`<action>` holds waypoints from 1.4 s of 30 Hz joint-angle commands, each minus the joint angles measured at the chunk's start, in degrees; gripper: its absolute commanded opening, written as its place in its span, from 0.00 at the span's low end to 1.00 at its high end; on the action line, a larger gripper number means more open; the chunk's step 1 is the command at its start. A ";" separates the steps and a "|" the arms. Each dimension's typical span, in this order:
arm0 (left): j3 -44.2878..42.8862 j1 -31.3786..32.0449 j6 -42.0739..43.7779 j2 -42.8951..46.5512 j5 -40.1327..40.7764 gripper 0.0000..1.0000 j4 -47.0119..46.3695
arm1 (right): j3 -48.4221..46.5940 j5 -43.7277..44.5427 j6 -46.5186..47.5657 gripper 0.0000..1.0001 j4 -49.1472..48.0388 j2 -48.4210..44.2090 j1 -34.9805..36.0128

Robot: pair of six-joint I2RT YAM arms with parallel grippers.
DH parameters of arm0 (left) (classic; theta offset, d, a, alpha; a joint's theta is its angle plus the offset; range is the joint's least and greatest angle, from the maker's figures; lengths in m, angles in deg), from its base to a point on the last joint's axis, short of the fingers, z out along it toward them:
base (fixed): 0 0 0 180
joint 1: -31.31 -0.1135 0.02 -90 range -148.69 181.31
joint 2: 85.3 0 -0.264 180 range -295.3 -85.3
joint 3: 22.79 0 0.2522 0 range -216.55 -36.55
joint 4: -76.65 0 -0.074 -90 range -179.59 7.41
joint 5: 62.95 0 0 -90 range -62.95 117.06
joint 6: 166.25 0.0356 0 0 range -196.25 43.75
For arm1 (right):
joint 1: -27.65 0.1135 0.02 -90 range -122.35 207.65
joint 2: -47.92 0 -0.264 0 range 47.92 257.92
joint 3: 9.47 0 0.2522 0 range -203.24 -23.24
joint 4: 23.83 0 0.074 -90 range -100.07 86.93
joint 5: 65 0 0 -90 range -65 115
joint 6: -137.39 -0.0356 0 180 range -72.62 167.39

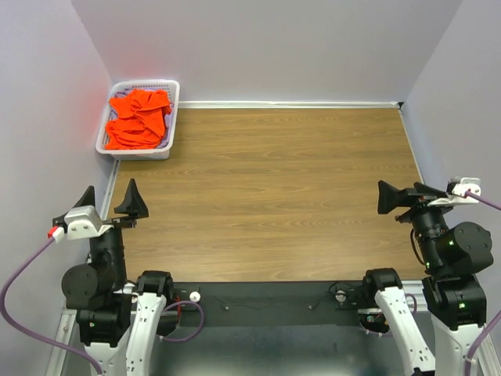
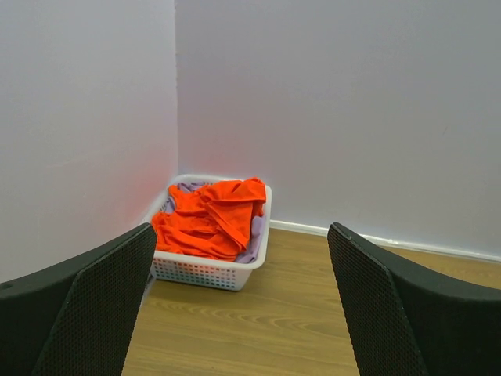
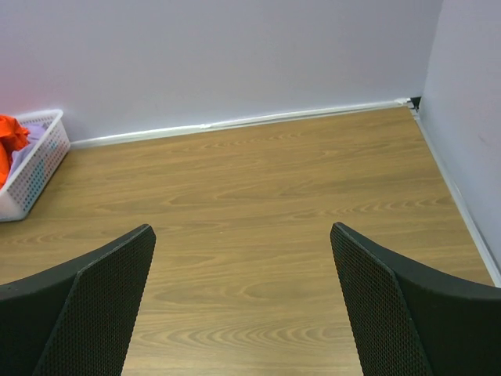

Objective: Fold and stack the t-shirts
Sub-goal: Grab the tshirt from the pile

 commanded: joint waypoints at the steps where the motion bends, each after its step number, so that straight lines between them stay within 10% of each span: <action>1: 1.03 -0.39 -3.21 -2.22 -0.15 0.99 -2.96 | 1.01 -0.54 -3.41 1.00 -1.51 1.51 -0.05; 13: -2.83 -0.39 -22.91 -29.62 1.52 0.99 -2.62 | 5.58 1.47 -9.75 1.00 -2.39 2.74 9.60; 25: -24.71 -2.58 -19.93 -70.65 4.51 0.99 0.11 | 5.32 -10.10 -8.27 1.00 -2.66 12.31 10.06; 42: -44.58 -15.42 -18.52 -102.93 -4.54 0.97 -9.73 | 5.75 -23.84 -9.05 1.00 -3.09 30.69 10.06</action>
